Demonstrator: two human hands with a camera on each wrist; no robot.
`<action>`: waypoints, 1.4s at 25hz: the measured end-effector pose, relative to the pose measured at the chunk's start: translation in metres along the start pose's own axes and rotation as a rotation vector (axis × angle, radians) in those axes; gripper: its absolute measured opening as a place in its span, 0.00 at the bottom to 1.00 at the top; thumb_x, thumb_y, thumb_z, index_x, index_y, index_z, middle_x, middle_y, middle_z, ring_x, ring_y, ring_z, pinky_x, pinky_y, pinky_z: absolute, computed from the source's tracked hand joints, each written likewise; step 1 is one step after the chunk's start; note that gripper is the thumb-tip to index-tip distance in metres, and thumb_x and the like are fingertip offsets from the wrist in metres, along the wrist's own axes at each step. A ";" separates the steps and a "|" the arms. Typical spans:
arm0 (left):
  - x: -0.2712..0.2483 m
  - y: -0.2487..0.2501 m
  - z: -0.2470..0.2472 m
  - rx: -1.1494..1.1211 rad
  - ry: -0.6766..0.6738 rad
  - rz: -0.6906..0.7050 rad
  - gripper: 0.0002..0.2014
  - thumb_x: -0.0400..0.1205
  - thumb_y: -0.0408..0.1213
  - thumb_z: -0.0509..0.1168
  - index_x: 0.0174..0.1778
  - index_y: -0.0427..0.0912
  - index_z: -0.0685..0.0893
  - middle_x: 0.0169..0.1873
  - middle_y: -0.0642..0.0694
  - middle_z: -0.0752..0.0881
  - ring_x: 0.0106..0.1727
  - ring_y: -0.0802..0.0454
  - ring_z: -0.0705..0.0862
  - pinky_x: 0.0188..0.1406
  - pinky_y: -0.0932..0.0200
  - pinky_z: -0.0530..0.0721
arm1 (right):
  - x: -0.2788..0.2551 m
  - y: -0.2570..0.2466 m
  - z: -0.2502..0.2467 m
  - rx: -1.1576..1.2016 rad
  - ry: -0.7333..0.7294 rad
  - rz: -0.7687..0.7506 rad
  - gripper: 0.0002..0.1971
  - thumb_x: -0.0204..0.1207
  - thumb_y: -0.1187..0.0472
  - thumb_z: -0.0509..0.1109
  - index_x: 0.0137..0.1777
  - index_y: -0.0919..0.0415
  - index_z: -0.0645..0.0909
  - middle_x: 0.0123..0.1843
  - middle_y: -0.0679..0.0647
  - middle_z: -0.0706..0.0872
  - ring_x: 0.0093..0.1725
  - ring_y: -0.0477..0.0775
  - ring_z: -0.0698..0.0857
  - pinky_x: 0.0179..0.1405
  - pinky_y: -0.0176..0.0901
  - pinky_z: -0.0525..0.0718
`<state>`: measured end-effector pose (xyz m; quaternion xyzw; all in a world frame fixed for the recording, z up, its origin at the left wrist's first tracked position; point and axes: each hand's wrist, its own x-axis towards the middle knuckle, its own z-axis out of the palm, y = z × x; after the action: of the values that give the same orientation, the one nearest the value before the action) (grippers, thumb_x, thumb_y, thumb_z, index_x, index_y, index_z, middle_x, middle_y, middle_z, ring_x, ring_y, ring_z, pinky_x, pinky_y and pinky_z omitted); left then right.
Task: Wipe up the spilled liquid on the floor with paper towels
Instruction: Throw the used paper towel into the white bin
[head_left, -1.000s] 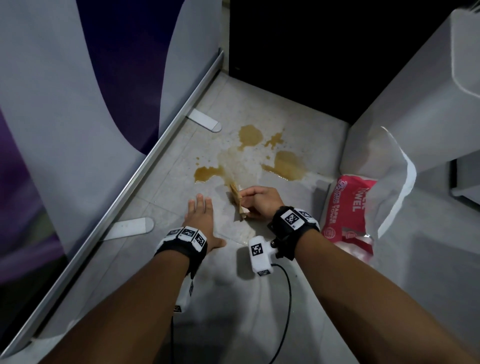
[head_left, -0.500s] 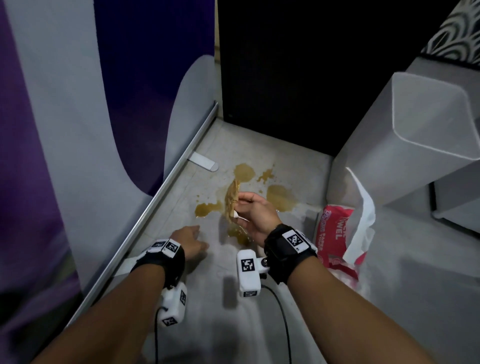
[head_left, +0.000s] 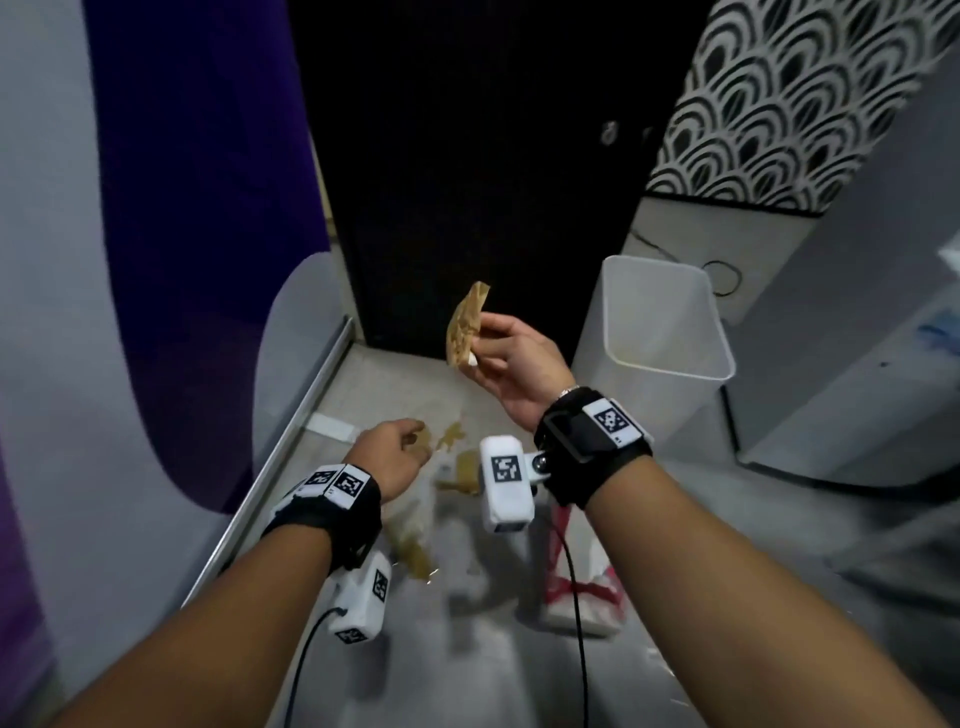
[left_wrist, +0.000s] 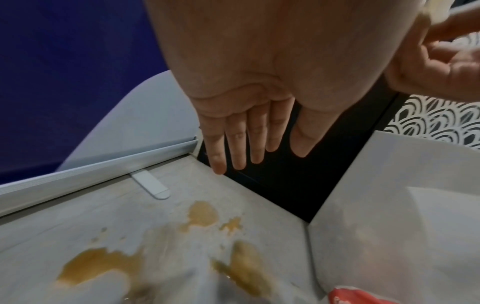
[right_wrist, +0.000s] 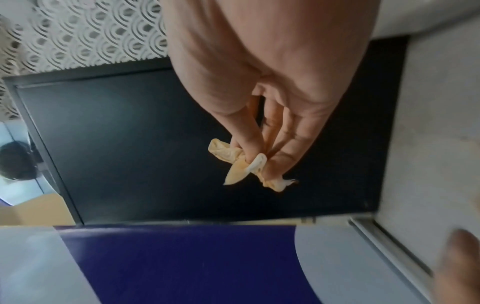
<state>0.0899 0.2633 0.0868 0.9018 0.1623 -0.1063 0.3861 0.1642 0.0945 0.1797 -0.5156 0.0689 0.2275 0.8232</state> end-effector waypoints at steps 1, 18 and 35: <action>0.002 0.012 0.003 0.001 -0.003 0.022 0.24 0.81 0.38 0.70 0.75 0.46 0.79 0.67 0.45 0.85 0.68 0.49 0.83 0.73 0.55 0.76 | 0.002 -0.020 -0.013 -0.003 0.039 -0.035 0.18 0.77 0.81 0.65 0.62 0.67 0.84 0.46 0.60 0.89 0.43 0.55 0.89 0.45 0.45 0.90; -0.013 0.067 0.065 0.013 -0.181 0.124 0.25 0.83 0.42 0.69 0.77 0.45 0.76 0.71 0.44 0.81 0.71 0.49 0.80 0.74 0.57 0.74 | -0.015 -0.093 -0.159 -0.917 0.555 -0.448 0.04 0.78 0.60 0.76 0.51 0.56 0.91 0.46 0.50 0.91 0.48 0.47 0.88 0.54 0.39 0.86; -0.031 0.043 0.072 0.071 -0.249 0.087 0.24 0.82 0.41 0.68 0.76 0.44 0.78 0.71 0.45 0.82 0.71 0.50 0.80 0.74 0.57 0.74 | -0.077 0.001 -0.103 -1.461 0.209 -0.021 0.16 0.81 0.49 0.66 0.45 0.62 0.87 0.41 0.57 0.90 0.44 0.59 0.88 0.40 0.44 0.79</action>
<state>0.0729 0.1758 0.0762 0.9008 0.0700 -0.2063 0.3756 0.1083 -0.0189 0.1588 -0.9521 -0.0271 0.1571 0.2610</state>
